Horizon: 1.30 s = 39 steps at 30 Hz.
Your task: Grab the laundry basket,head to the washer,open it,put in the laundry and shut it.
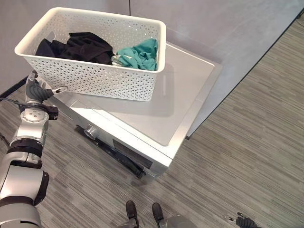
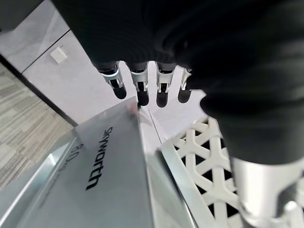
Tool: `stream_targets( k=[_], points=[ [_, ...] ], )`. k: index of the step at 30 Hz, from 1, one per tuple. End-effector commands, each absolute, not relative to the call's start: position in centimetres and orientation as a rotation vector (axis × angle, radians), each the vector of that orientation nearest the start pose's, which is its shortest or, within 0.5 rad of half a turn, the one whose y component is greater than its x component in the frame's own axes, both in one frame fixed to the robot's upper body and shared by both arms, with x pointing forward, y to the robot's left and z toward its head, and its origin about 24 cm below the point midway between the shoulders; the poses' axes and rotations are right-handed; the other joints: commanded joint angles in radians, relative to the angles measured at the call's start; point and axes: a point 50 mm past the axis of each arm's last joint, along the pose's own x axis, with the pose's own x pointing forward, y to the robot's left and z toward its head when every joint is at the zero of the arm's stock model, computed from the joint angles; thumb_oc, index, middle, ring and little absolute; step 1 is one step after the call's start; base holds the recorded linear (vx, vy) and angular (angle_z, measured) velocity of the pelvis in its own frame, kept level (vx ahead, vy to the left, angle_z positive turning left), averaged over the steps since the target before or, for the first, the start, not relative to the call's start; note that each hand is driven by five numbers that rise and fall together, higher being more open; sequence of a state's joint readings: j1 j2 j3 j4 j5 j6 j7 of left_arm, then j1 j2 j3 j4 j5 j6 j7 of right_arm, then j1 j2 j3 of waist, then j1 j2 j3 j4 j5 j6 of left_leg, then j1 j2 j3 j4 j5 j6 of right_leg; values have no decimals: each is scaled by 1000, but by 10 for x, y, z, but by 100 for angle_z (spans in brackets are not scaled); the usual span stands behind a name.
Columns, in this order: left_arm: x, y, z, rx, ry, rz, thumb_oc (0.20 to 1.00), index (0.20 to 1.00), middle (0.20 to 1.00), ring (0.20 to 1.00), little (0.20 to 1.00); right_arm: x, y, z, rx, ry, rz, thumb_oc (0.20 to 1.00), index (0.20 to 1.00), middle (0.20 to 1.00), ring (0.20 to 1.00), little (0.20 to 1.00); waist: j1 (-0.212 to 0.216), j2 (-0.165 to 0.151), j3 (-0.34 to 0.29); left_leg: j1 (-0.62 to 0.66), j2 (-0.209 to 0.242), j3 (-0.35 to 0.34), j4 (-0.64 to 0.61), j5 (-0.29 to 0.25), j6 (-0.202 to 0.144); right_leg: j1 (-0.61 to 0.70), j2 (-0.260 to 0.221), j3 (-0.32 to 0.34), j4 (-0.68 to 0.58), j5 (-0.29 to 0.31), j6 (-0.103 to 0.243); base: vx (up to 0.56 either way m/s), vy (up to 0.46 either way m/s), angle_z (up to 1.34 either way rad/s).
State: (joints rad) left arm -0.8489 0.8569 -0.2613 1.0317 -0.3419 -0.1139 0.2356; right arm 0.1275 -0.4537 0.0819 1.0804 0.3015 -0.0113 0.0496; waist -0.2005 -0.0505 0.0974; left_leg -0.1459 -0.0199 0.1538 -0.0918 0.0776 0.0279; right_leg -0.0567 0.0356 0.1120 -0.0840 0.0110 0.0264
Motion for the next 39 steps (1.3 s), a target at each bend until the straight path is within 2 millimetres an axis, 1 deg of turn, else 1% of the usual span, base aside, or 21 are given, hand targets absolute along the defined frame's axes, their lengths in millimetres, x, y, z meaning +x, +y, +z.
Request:
stream_targets(
  k=[1,7,8,11,13,16,19,20,22,23,24,25,26,28,32,34,35,36,37,38,39],
  points=[
    [353,365,213,466,-150,619,1000,1000,1000,1000,1000,55,-333,-124,-231,1164,-320,1000,1000,1000,1000,1000,-3,27,-39,70,31,-10,5,-88,-70,-86,-3,29,-3,52,105,0,0,0],
    [346,376,214,503,-130,671,1000,1000,1000,1000,1000,58,-331,-123,-251,1156,-288,1000,1000,1000,1000,1000,-10,16,-42,61,38,6,5,-84,-73,-99,7,40,-3,61,107,-30,-34,-6],
    [345,380,208,556,-83,694,1000,1000,1000,1000,1000,55,-326,-126,-245,1167,-275,1000,1000,1000,1000,1000,-8,16,-43,68,40,10,5,-83,-74,-93,9,39,-3,60,105,7,-30,-14],
    [345,379,203,576,-64,703,1000,1000,1000,1000,1000,48,-322,-131,-229,1196,-277,1000,1000,1000,1000,1000,-2,15,-43,82,41,3,5,-84,-76,-76,8,29,-3,53,101,18,-56,-5],
    [339,383,180,561,4,702,1000,1000,1000,1000,1000,25,-318,-138,-190,1286,-308,1000,1000,1000,1000,1000,16,15,-60,110,41,-20,5,-88,-78,-37,5,-4,-3,33,89,68,-113,4],
    [331,386,160,525,48,697,1000,1000,1000,1000,1000,9,-320,-141,-162,1362,-353,1000,1000,1000,1000,1000,35,13,-72,133,42,-44,5,-88,-81,-1,2,-38,-3,18,78,40,-89,20],
    [320,390,138,488,90,685,1000,1000,1000,1000,1000,5,-323,-140,-157,1388,-383,1000,1000,1000,1000,1000,50,9,-81,158,43,-69,5,-88,-84,35,5,-69,-3,3,64,25,-70,36],
    [320,391,138,487,90,685,1000,1000,1000,1000,1000,5,-324,-140,-158,1388,-383,1000,1000,1000,1000,1000,48,9,-80,159,43,-70,5,-88,-84,36,5,-70,-3,3,64,-6,-69,47],
    [309,390,117,451,115,671,1000,1000,1000,1000,1000,8,-327,-138,-157,1386,-417,1000,1000,1000,1000,1000,69,7,-77,180,47,-95,5,-81,-86,61,7,-108,22,-18,51,-20,-61,45],
    [308,391,117,450,116,671,1000,1000,1000,1000,1000,8,-328,-138,-158,1386,-417,1000,1000,1000,1000,1000,66,8,-77,181,47,-96,5,-80,-86,62,7,-110,24,-20,50,-64,-68,60],
    [296,387,100,384,98,664,1000,1000,1000,1000,1000,19,-333,-136,-176,1364,-433,1000,1000,1000,1000,1000,93,5,-75,192,47,-125,5,-69,-87,75,7,-142,50,-41,41,-78,-85,58],
    [287,385,88,363,105,658,1000,1000,1000,1000,1000,22,-335,-135,-198,1366,-428,1000,1000,1000,1000,1000,100,5,-73,199,46,-142,6,-64,-85,87,5,-161,55,-48,36,-77,-84,65],
    [286,385,88,363,105,658,1000,1000,1000,1000,1000,22,-335,-135,-198,1366,-428,1000,1000,1000,1000,1000,100,5,-73,199,46,-142,6,-64,-85,87,5,-162,55,-48,36,-55,-59,45],
    [268,375,66,291,97,646,1000,1000,1000,1000,1000,32,-338,-133,-254,1358,-403,1000,1000,1000,1000,1000,129,1,-60,191,39,-157,51,-72,-83,102,-5,-185,65,-57,30,-68,-44,44],
    [235,364,22,258,214,624,1000,1000,1000,1000,1000,51,-345,-127,-333,1319,-370,1000,1000,1000,1000,1000,156,-7,-15,119,-11,-183,262,-140,-77,110,-25,-186,92,-66,12,-76,-21,33],
    [223,358,1,236,285,606,1000,1000,1000,1000,1000,62,-350,-122,-372,1290,-363,1000,1000,1000,1000,1000,169,-7,12,77,-33,-202,341,-148,-78,113,-30,-179,98,-66,6,-86,7,22],
    [223,358,1,236,285,606,1000,1000,1000,1000,1000,62,-350,-122,-372,1290,-363,1000,1000,1000,1000,1000,168,-7,12,77,-33,-202,342,-149,-78,112,-30,-179,98,-66,6,-125,42,14],
    [206,354,-21,233,377,604,1000,1000,1000,1000,1000,85,-355,-114,-429,1228,-353,1000,1000,1000,1000,1000,198,-2,41,39,-60,-297,400,-140,-79,101,-25,-149,117,-64,1,-87,73,13],
    [198,353,-30,220,418,611,1000,1000,1000,1000,1000,91,-357,-112,-444,1214,-356,1000,1000,1000,1000,1000,201,2,40,36,-59,-323,384,-147,-74,95,-23,-138,120,-64,5,-59,113,-27],
    [188,351,-41,205,466,621,1000,1000,1000,1000,1000,94,-356,-111,-455,1204,-353,1000,1000,1000,1000,1000,201,5,35,38,-40,-332,353,-148,-72,95,-23,-128,123,-67,9,44,143,-55],
    [179,349,-56,186,541,631,1000,1000,1000,1000,1000,96,-353,-112,-447,1192,-352,1000,1000,1000,1000,1000,189,7,31,31,11,-308,318,-125,-82,93,-29,-132,127,-76,14,42,109,-61]
  ],
)
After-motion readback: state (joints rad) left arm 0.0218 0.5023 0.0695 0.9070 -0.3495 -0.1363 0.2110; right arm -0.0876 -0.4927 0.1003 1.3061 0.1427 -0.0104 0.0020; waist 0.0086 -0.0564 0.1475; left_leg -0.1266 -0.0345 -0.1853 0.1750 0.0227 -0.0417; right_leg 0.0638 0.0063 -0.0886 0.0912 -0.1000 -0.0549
